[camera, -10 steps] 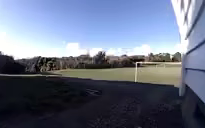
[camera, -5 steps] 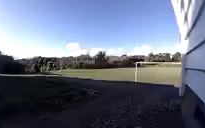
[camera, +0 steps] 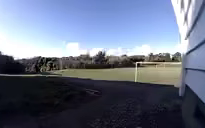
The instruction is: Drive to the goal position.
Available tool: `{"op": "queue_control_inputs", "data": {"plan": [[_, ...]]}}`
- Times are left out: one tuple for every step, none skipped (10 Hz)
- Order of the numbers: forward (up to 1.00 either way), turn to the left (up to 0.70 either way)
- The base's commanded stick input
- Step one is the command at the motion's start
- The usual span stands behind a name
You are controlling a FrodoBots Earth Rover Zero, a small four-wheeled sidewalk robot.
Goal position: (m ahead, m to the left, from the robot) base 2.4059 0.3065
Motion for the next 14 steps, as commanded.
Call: {"op": "queue_control_inputs", "data": {"plan": [[0.04,0.00],[0.04,0.00],[0.04,0.00],[0.04,0.00],[0.04,0.00],[0.04,0.00],[0.02,0.00],[0.04,0.00],[0.04,0.00],[0.04,0.00],[0.04,0.00],[0.04,0.00],[0.04,0.00],[0.04,0.00]]}}
